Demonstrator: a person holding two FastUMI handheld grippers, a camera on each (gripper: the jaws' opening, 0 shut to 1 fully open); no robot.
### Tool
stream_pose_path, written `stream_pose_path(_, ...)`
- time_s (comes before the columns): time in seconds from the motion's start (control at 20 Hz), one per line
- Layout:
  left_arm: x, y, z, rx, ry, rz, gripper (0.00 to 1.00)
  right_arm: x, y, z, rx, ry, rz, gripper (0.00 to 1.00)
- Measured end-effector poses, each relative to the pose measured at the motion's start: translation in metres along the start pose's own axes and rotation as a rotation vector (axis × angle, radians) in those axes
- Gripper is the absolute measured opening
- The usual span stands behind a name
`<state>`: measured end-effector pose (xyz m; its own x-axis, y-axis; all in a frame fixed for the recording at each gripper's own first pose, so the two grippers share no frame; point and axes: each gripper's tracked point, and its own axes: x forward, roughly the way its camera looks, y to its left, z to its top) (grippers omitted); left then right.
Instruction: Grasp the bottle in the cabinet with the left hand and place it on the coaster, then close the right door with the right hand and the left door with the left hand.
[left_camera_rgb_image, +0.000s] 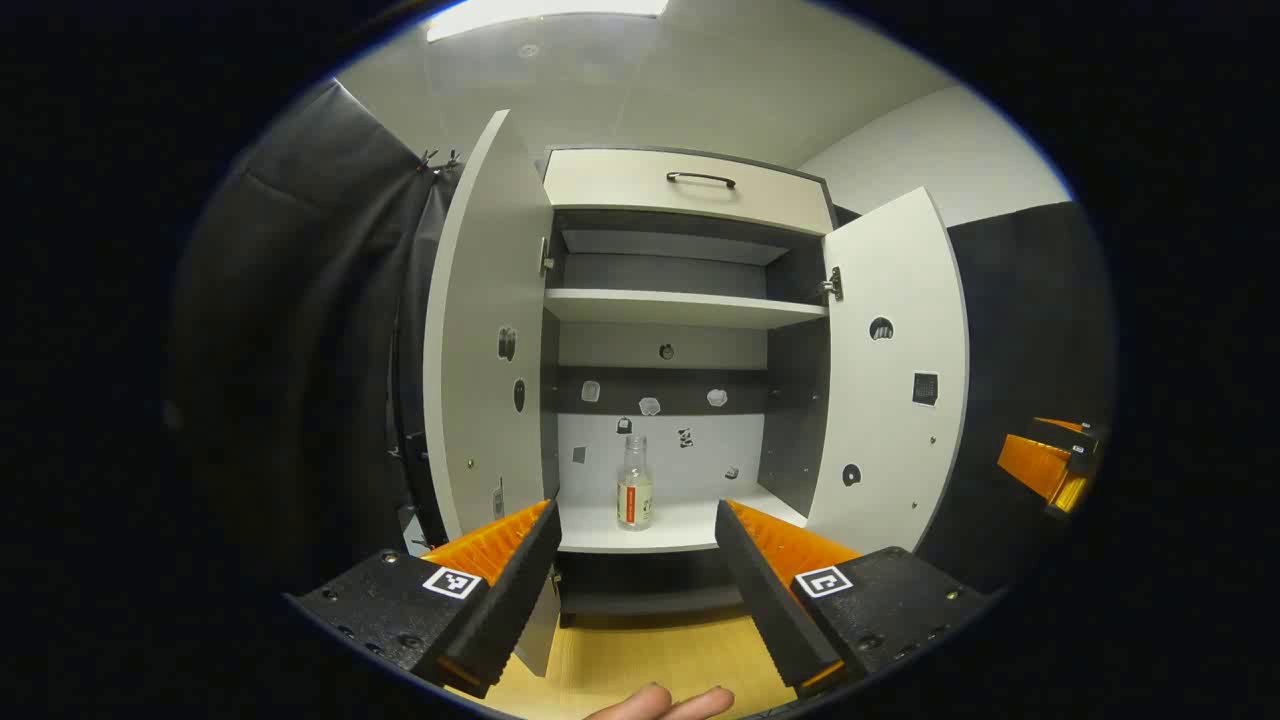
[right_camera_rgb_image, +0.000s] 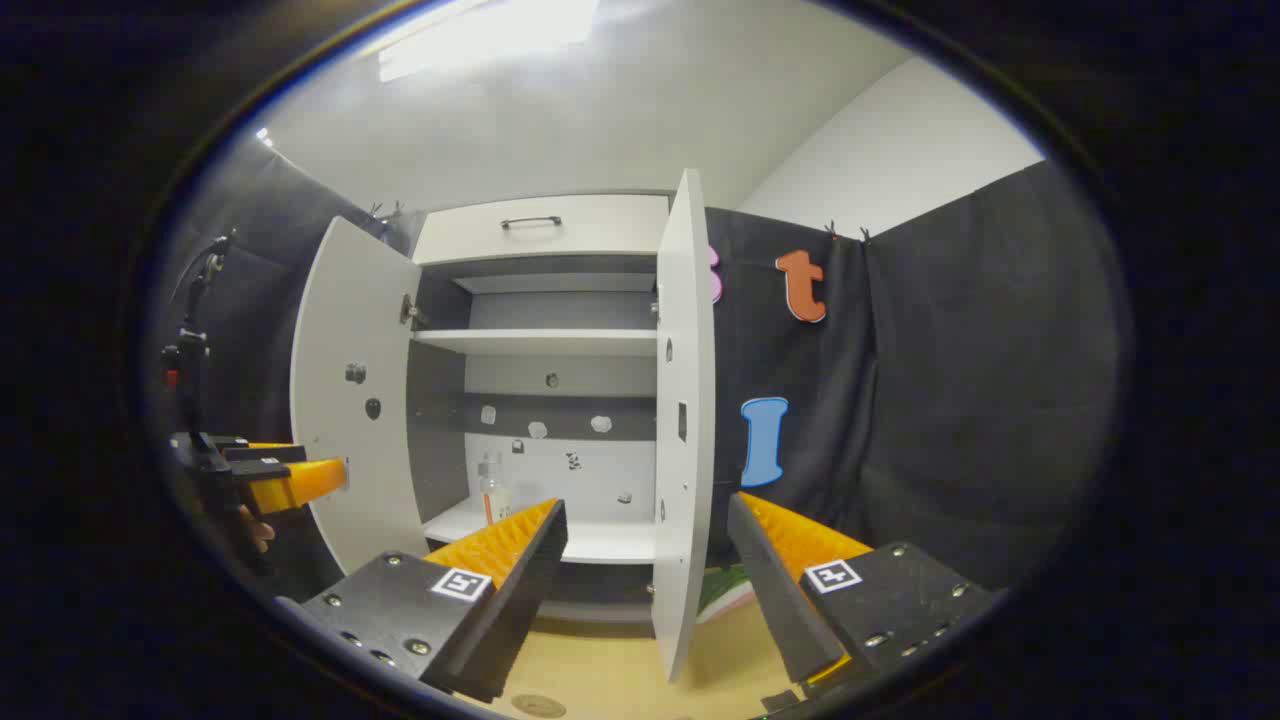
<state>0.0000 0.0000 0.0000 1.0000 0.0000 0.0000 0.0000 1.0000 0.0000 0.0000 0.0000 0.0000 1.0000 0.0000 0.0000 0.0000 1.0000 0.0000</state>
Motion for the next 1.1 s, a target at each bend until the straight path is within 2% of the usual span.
stream_pose_path(0.3, 0.01, -0.006, -0.009, -0.003, 0.015, -0.015, 0.98, 0.01, 0.003, -0.015, -0.005, 0.05, -0.009, 0.98)
stream_pose_path(0.6, 0.041, -0.009, -0.027, 0.033, 0.037, -0.018, 0.98, 0.028, 0.003, -0.014, 0.004, 0.027, -0.01, 0.98)
stream_pose_path(0.7, 0.056, -0.012, -0.033, 0.037, 0.044, -0.029, 0.98, 0.037, 0.005, -0.014, 0.011, 0.013, -0.01, 0.98)
stream_pose_path(0.75, 0.065, -0.012, -0.036, 0.04, 0.045, -0.033, 0.98, 0.043, 0.006, -0.014, 0.013, 0.009, -0.01, 0.94)
stream_pose_path(0.8, 0.074, -0.01, -0.039, 0.041, 0.043, -0.033, 0.98, 0.049, 0.008, -0.016, 0.012, 0.008, -0.009, 0.98)
stream_pose_path(1.1, 0.157, 0.006, -0.072, -0.003, 0.064, -0.022, 0.98, 0.072, 0.025, -0.01, 0.024, -0.029, 0.012, 0.98)
